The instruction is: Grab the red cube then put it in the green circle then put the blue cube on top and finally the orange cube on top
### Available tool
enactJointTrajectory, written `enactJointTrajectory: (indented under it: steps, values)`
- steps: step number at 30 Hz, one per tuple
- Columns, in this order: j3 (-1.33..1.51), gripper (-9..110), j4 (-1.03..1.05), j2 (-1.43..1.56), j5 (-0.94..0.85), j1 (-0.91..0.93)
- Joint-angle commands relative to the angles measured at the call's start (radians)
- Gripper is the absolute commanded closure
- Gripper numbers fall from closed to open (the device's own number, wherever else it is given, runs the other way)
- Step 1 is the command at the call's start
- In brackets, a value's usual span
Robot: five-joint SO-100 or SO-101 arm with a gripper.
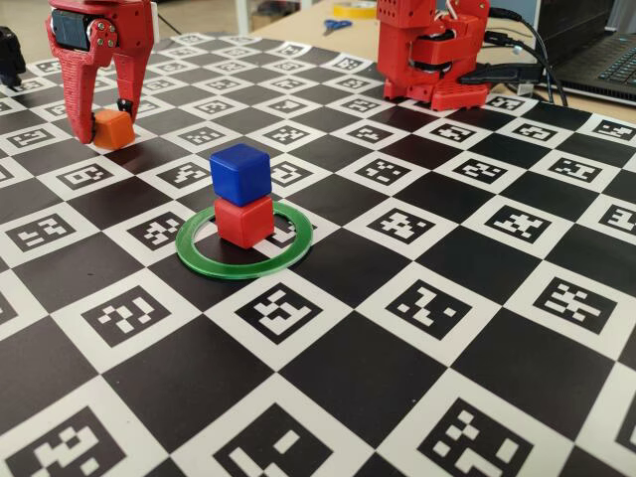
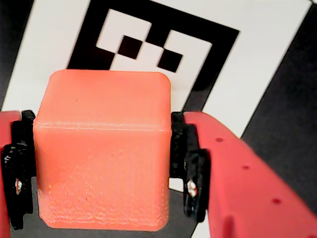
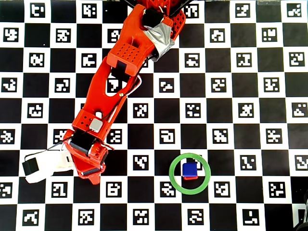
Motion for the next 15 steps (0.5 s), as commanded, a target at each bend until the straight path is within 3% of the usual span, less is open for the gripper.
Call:
enactJointTrajectory:
  steps: [1, 15]
  values:
    - [-0.023, 91, 0.014, 0.063, -0.005, -0.015]
    - [0.067, 95, 0.071, 0.189, 0.077, -0.048]
